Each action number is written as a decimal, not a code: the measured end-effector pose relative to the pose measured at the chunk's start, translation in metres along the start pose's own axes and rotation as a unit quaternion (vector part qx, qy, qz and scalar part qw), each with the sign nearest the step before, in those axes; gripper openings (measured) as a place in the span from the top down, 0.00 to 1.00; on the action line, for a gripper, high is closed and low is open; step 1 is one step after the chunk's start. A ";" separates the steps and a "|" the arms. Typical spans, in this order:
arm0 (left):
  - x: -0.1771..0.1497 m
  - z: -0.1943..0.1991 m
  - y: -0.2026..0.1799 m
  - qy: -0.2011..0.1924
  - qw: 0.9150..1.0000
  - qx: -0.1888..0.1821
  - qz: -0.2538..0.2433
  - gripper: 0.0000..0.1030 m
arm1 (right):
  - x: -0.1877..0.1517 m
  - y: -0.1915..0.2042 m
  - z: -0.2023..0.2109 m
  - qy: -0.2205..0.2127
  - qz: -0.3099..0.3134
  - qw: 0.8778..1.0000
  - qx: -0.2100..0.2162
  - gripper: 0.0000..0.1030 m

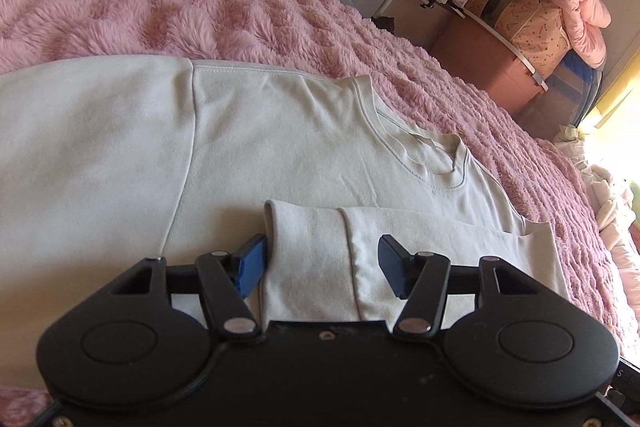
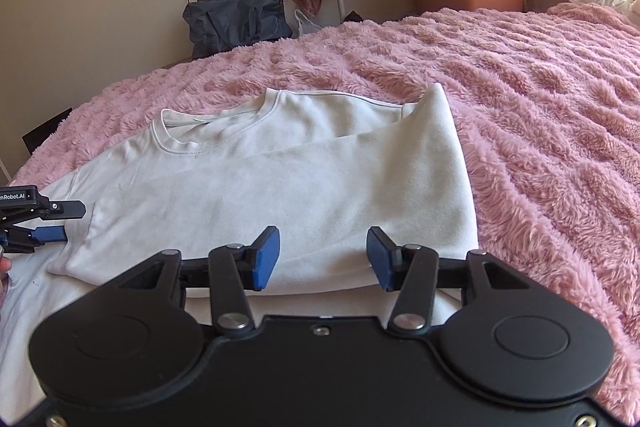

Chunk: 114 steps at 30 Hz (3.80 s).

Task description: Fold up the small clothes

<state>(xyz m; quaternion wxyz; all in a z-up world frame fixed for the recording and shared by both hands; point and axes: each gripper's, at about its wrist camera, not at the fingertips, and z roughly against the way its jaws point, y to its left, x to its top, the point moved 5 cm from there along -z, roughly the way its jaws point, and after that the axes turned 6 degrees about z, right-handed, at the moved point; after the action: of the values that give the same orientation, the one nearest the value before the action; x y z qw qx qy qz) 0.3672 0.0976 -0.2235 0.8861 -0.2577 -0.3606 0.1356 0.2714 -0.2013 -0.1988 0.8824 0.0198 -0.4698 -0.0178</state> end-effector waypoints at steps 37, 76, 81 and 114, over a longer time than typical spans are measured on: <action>0.020 0.075 0.035 -0.071 0.995 0.067 0.004 0.62 | -0.017 -0.017 -0.016 0.064 -0.029 0.997 -0.034 0.43; -0.077 0.350 0.296 -0.246 0.885 0.200 0.343 0.53 | 0.008 0.276 0.027 0.039 0.148 0.972 0.178 0.38; -0.074 0.336 0.314 -0.248 0.876 0.199 0.363 0.55 | 0.002 0.289 0.021 0.048 0.161 0.970 0.176 0.38; 0.083 0.305 0.059 -0.331 0.939 0.031 0.092 0.91 | 0.006 0.224 0.021 0.051 0.117 0.980 0.152 0.38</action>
<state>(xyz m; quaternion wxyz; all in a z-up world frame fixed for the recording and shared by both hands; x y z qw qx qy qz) 0.2066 0.2915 -0.0236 0.7077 -0.2028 -0.6041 0.3050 0.2604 0.0212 -0.1707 0.8879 0.0991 -0.4206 0.1578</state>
